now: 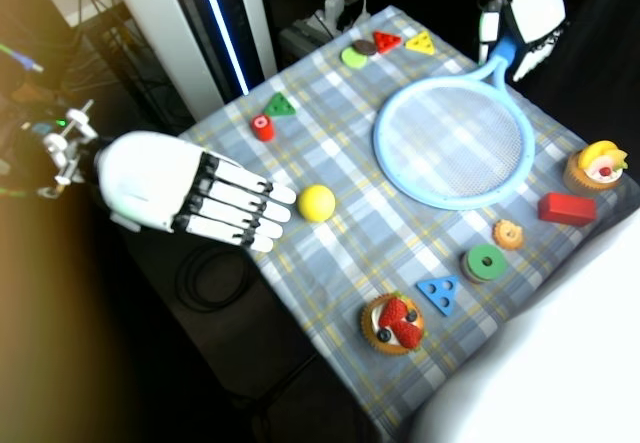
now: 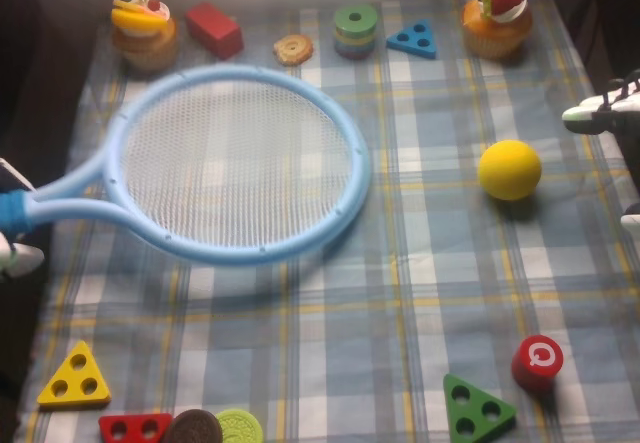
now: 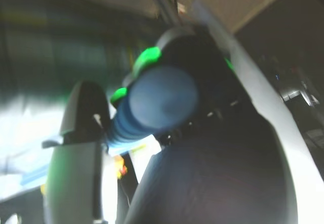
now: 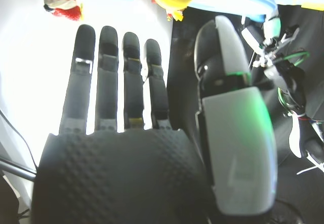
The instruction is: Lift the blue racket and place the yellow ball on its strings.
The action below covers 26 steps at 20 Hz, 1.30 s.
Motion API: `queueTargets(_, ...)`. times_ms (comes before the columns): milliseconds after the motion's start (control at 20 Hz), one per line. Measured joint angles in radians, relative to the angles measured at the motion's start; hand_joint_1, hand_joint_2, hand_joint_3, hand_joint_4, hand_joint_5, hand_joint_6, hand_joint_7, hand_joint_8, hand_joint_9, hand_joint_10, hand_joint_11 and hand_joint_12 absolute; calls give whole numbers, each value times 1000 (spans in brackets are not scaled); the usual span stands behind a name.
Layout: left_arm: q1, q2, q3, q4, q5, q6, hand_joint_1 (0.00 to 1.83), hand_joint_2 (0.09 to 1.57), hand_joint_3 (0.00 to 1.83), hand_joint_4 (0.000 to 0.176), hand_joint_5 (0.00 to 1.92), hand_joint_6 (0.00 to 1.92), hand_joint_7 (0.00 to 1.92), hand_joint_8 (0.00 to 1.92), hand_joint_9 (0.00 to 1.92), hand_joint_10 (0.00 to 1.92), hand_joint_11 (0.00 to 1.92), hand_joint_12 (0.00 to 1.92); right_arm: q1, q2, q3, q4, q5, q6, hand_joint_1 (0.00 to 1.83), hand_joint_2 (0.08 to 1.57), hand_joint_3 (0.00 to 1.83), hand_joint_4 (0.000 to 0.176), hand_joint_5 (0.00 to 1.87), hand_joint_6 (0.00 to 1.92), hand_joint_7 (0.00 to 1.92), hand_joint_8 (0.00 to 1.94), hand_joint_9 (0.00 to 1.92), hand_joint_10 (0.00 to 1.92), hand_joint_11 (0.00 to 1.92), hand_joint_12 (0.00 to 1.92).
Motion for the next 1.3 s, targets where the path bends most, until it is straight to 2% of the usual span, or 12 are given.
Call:
queueTargets(100,39,60,-65,98,-68,-146,1290,1405,1,169,1078,1921,1473,1921,1694,1921,1735,1921,0,0,0,0,-1,0,846,1149,0,0,464,0,518,0,526,1,394,329)
queueTargets(200,54,92,-100,149,-106,-195,1257,1398,0,171,1085,1921,1466,1921,1695,1921,1726,1921,0,0,0,0,-2,0,822,1152,1,0,457,0,512,0,523,0,394,318)
queueTargets(300,75,129,-151,213,-188,-263,1348,1331,0,174,1043,1921,1384,1921,1652,1921,1667,1921,0,0,0,0,-1,0,819,1158,3,0,447,0,502,0,510,0,392,305)
queueTargets(500,79,159,-220,328,-269,-326,1404,1307,0,174,1098,1921,1411,1921,1629,1921,1650,1921,0,-2,10,-3,-2,0,846,1151,0,0,450,4,510,6,517,6,407,305)
queueTargets(650,79,160,-222,431,-289,-497,1449,1293,0,174,1117,1921,1398,1921,1608,1921,1621,1921,26,-10,26,-9,-26,4,871,1129,0,0,446,2,508,4,529,9,419,305)
queueTargets(700,79,160,-220,456,-291,-543,1466,1291,0,174,1137,1921,1424,1921,1634,1921,1443,1843,50,-13,35,-28,-42,4,871,1119,0,0,439,0,496,0,520,4,409,298)
queueTargets(800,79,160,-220,483,-299,-561,1479,1300,1,175,1165,1921,1447,1921,1649,1921,1468,1871,97,-20,50,-66,-67,5,896,1097,0,0,430,0,472,0,488,0,384,281)
queueTargets(850,79,160,-220,484,-299,-560,1425,1321,5,175,1195,1921,1484,1921,1670,1921,1613,1919,132,-29,65,-97,-93,7,932,1055,0,0,410,0,437,0,444,0,351,236)
queueTargets(1000,79,159,-220,486,-298,-560,1539,1249,0,174,1144,1921,1450,1921,1666,1921,1584,1919,217,-77,125,-187,-180,54,832,1040,0,0,386,0,411,0,412,0,322,225)
queueTargets(1050,79,158,-220,487,-297,-560,1490,1286,4,172,1146,1921,1476,1921,1682,1921,1627,1921,238,-90,139,-216,-209,72,882,1006,22,6,383,0,412,0,427,0,261,440)
queueTargets(1100,79,157,-220,490,-297,-560,1549,1275,0,172,1156,1921,1481,1921,1697,1921,1622,1921,263,-106,156,-257,-243,95,937,987,0,2,389,0,438,0,444,0,220,605)
queueTargets(1300,74,154,-220,496,-289,-560,1495,1301,0,162,1121,1921,1472,1921,1673,1921,1670,1921,349,-162,203,-385,-367,122,1016,935,0,0,426,2,500,4,520,8,237,743)
